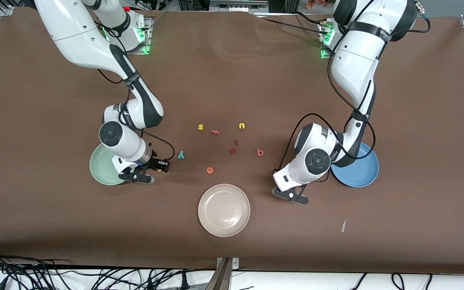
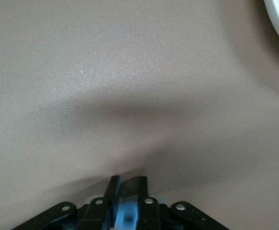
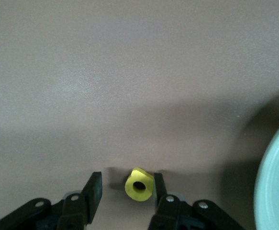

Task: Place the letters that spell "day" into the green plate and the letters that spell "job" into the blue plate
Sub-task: 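Lower the yellow a onto the green plate and open the right gripper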

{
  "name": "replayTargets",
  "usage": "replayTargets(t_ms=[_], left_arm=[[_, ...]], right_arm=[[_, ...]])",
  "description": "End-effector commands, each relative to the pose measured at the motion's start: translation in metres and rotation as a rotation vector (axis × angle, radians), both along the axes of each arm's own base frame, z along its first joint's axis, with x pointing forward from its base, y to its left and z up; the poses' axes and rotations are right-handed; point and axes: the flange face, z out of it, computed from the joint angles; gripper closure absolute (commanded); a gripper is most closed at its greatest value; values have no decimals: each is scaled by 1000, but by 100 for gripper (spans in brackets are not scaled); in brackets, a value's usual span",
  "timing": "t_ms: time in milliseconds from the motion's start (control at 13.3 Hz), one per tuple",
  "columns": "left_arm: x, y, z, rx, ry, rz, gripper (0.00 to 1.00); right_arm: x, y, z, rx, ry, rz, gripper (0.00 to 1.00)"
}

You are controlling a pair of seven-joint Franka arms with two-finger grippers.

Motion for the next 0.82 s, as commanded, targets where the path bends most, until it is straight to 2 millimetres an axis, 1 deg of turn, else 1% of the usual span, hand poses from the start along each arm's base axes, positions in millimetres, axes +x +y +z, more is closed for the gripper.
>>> replayTargets(t_ms=[0, 150, 225, 300, 375, 450, 525, 600, 750], left_arm=[[-2, -4, -4, 7, 13, 1, 80], [-2, -4, -4, 6, 13, 3, 81], [-2, -4, -4, 7, 15, 10, 71], [-2, -4, -2, 7, 16, 19, 36], [-1, 2, 2, 8, 30, 30, 10], [-2, 6, 11, 22, 64, 28, 4], [-3, 9, 20, 31, 86, 27, 2], [-4, 16, 21, 39, 100, 32, 2], [-14, 21, 20, 49, 127, 30, 2]], right_arm=[[4, -5, -2, -10, 6, -19, 49], [4, -6, -2, -12, 5, -19, 48], [3, -6, -4, -13, 8, -20, 49], [3, -6, -4, -13, 8, -20, 49], [2, -6, -7, -13, 13, -20, 51], [1, -6, -9, -15, 17, -22, 52], [1, -5, -9, -14, 16, -22, 52], [-1, -2, -9, -14, 18, -18, 52], [-3, 1, -14, -16, 24, -20, 52]])
